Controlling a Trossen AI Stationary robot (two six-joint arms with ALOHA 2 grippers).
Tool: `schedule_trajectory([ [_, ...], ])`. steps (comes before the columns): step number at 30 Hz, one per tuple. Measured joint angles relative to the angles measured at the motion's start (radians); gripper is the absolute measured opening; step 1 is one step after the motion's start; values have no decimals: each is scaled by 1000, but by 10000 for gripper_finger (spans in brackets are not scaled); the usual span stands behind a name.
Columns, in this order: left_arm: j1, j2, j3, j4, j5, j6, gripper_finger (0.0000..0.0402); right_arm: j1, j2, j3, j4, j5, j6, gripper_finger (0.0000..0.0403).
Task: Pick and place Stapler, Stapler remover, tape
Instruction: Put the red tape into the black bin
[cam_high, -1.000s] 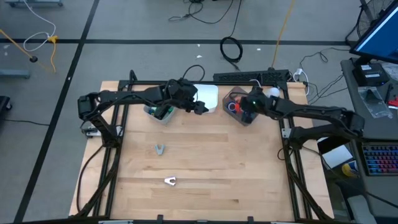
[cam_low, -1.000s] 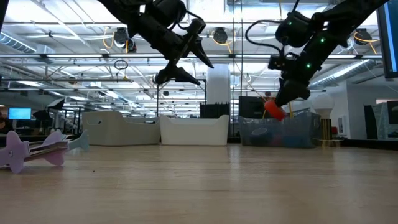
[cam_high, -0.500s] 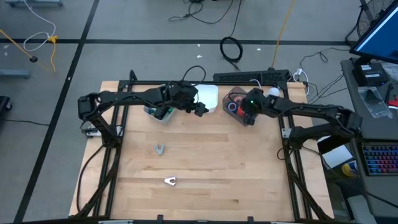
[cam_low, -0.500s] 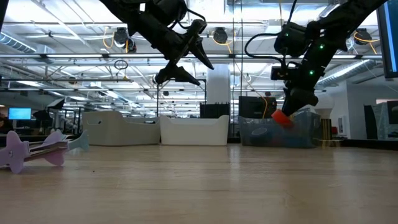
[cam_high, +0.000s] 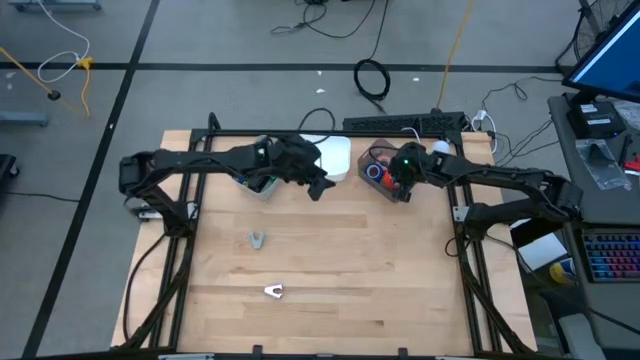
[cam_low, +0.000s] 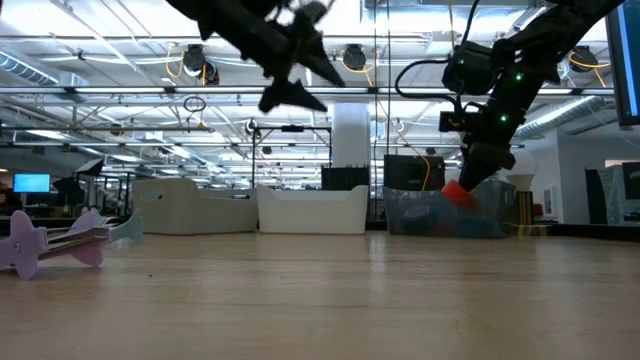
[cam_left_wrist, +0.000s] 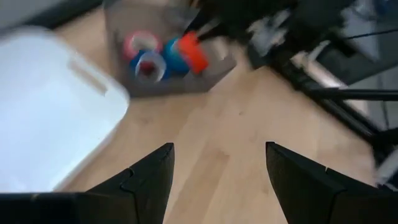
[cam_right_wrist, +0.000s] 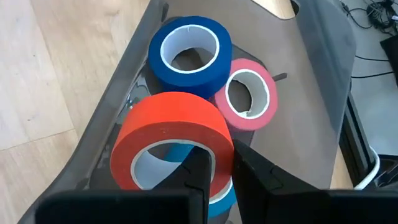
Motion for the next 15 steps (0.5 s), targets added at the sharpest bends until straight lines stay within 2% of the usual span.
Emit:
schedule_trajectory([
  [6, -11, -169, -67, 12, -16, 95, 253, 0, 24, 0, 3, -26, -1, 40],
  [8, -14, -244, -138, 32, -39, 80, 253, 0, 37, 0, 9, -25, -2, 40],
  [15, -56, -477, -415, 269, -77, 41, 253, 0, 55, 0, 17, -22, -6, 40],
])
